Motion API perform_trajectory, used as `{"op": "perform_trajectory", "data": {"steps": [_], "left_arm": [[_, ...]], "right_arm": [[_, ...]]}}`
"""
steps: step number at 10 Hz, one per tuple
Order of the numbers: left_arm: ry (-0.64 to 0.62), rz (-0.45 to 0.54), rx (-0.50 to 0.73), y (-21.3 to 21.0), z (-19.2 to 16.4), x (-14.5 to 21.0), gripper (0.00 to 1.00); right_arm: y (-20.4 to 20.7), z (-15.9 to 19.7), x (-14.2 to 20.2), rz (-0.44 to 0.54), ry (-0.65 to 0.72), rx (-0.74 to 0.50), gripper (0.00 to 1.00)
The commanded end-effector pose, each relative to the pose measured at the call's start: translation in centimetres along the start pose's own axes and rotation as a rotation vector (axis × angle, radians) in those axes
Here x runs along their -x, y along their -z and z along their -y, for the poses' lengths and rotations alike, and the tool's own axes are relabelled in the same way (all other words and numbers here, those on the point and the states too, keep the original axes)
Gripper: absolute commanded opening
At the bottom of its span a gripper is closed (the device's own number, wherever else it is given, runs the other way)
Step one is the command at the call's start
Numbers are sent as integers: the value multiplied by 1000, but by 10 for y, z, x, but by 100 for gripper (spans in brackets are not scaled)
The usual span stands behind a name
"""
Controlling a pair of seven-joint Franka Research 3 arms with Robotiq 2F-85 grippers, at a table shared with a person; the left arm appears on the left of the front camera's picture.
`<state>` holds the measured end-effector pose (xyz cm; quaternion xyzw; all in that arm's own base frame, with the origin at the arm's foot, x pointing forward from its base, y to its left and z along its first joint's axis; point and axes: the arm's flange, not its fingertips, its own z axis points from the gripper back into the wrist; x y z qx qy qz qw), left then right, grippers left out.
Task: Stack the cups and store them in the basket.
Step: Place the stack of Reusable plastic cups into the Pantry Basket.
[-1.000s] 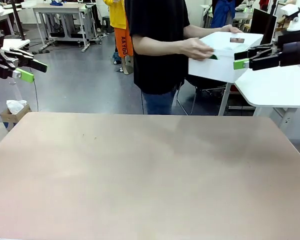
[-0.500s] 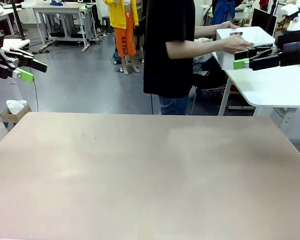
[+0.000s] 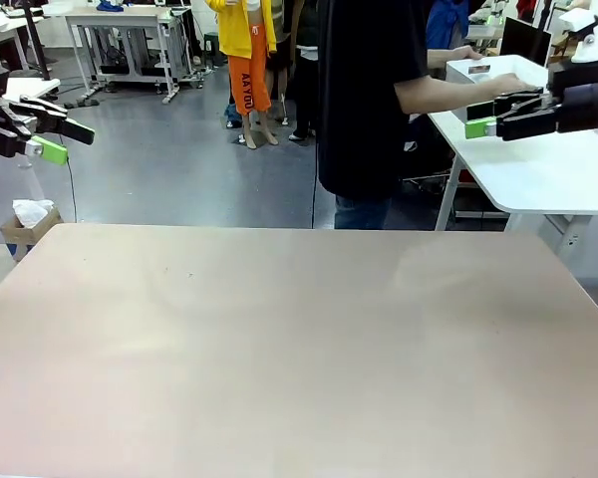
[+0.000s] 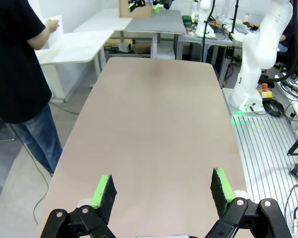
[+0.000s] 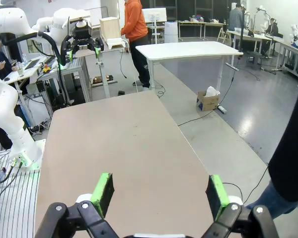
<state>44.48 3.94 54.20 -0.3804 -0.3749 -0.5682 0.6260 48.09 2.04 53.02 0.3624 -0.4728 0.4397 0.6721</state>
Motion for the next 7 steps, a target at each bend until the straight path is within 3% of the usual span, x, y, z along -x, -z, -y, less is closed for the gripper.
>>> {"op": "perform_trajectory", "data": {"steps": [1,7], "left_arm": [[-4,7,4,0,2,-3,100],[-4,7,4,0,2,-3,100]], "right_arm": [[-1,0,-4,-18,13,12,100],[-1,0,-4,-18,13,12,100]]}}
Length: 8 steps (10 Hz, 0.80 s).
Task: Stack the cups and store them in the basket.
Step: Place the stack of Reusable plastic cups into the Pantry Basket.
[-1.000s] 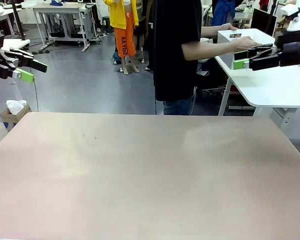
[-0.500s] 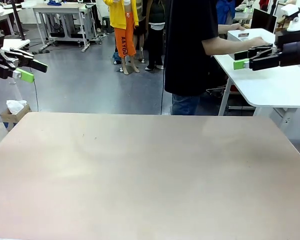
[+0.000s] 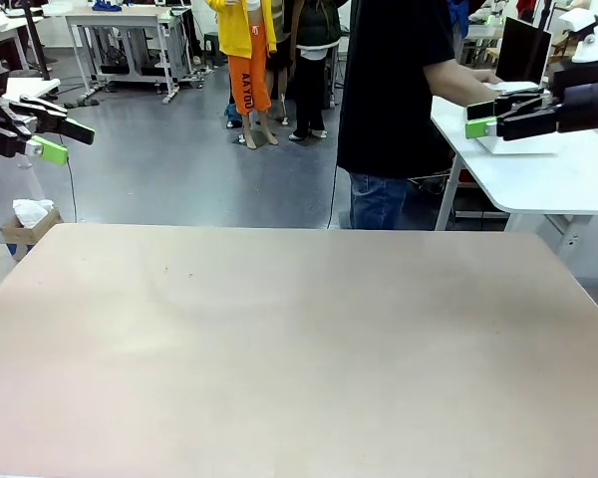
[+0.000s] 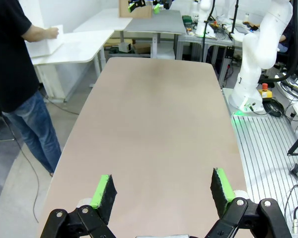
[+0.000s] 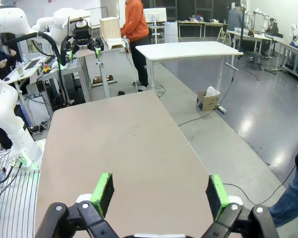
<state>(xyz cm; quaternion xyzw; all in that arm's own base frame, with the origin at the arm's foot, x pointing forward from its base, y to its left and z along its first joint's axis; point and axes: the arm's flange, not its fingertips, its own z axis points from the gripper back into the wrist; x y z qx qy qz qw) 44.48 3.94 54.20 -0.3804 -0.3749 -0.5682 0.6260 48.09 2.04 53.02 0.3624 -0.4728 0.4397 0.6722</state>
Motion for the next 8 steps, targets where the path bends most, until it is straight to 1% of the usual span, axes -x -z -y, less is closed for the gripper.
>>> {"op": "perform_trajectory", "data": {"steps": [1,8], "left_arm": [[-4,7,4,0,2,-3,100],[-4,7,4,0,2,-3,100]], "right_arm": [[-1,0,-4,-18,13,12,100],[-1,0,-4,-18,13,12,100]]}}
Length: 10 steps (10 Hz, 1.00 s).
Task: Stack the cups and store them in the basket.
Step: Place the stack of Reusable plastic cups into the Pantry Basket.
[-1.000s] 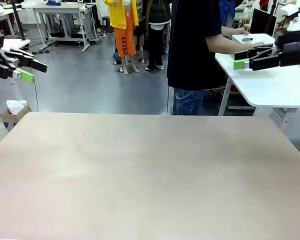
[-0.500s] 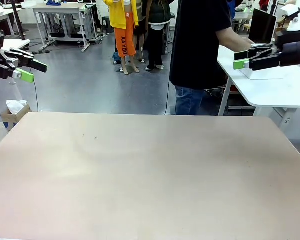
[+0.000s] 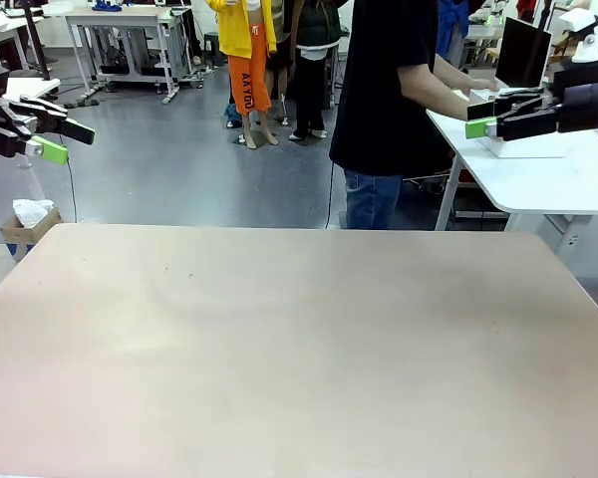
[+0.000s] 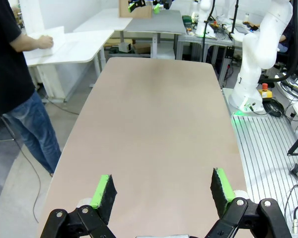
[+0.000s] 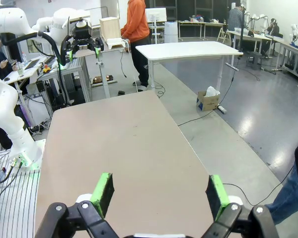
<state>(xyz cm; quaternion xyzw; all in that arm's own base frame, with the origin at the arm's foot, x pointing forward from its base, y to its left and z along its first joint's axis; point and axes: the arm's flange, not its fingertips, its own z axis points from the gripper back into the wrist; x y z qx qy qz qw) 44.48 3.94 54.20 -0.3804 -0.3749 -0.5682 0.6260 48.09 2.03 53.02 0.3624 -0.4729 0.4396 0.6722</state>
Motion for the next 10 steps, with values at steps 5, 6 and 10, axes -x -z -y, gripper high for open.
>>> {"op": "perform_trajectory", "data": {"steps": [5,6,10], "left_arm": [[-4,7,4,0,2,-3,100],[-4,7,4,0,2,-3,100],[-4,7,4,0,2,-3,100]], "right_arm": [[0,0,-4,-18,13,12,100],[0,0,-4,-18,13,12,100],[0,0,-4,-18,13,12,100]]}}
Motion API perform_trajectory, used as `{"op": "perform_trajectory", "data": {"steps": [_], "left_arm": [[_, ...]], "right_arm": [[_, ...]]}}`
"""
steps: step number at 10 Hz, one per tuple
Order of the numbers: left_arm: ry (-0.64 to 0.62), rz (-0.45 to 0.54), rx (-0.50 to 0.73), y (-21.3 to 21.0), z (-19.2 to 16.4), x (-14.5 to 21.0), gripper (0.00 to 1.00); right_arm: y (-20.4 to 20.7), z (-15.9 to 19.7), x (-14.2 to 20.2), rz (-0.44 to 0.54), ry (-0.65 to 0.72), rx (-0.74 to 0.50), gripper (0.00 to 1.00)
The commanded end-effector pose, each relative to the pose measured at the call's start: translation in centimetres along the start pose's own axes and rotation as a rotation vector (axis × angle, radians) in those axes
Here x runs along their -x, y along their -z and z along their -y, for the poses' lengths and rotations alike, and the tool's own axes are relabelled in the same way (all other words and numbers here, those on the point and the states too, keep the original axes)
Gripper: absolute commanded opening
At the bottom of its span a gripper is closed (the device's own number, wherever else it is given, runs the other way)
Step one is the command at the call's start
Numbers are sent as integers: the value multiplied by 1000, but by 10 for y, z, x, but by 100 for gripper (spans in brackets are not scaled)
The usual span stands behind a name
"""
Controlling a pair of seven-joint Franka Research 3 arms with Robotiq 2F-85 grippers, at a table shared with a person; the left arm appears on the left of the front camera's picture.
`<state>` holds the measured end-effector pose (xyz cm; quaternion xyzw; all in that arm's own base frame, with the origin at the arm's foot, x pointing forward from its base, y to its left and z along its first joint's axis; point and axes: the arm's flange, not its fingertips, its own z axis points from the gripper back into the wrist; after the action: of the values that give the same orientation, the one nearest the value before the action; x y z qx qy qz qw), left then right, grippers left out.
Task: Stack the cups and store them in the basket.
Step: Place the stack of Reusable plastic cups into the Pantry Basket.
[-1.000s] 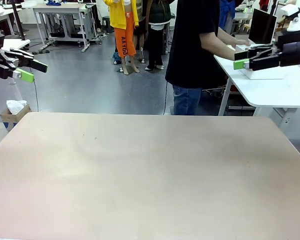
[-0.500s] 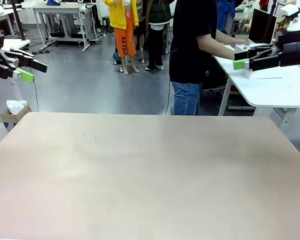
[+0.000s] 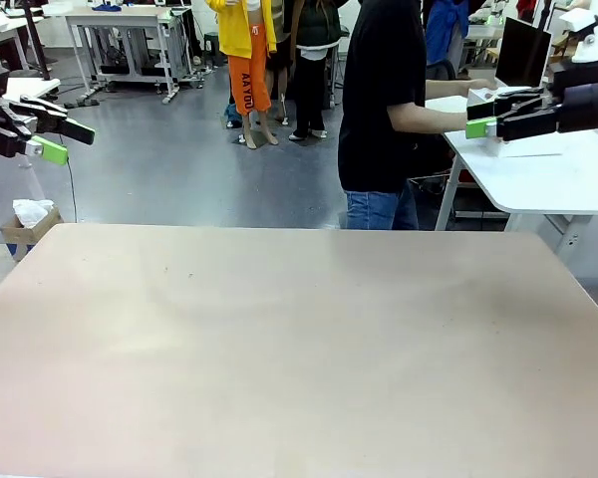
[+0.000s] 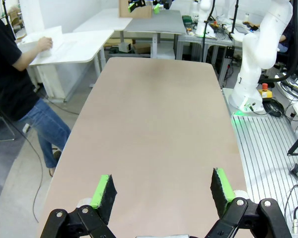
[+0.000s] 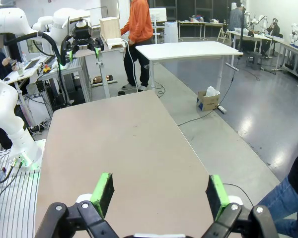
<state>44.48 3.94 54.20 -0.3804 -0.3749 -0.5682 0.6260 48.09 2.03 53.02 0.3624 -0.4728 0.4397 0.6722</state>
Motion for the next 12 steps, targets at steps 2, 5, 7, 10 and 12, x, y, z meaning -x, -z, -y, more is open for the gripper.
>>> {"op": "perform_trajectory", "data": {"steps": [2,5,7,10,12], "left_arm": [[-4,7,4,0,2,-3,100],[-4,7,4,0,2,-3,100],[-4,7,4,0,2,-3,100],[-4,7,4,0,2,-3,100],[-4,7,4,0,2,-3,100]], "right_arm": [[-1,0,-4,-17,13,12,100],[-1,0,-4,-17,13,12,100],[-1,0,-4,-17,13,12,100],[-1,0,-4,-17,13,12,100],[-1,0,-4,-17,13,12,100]]}}
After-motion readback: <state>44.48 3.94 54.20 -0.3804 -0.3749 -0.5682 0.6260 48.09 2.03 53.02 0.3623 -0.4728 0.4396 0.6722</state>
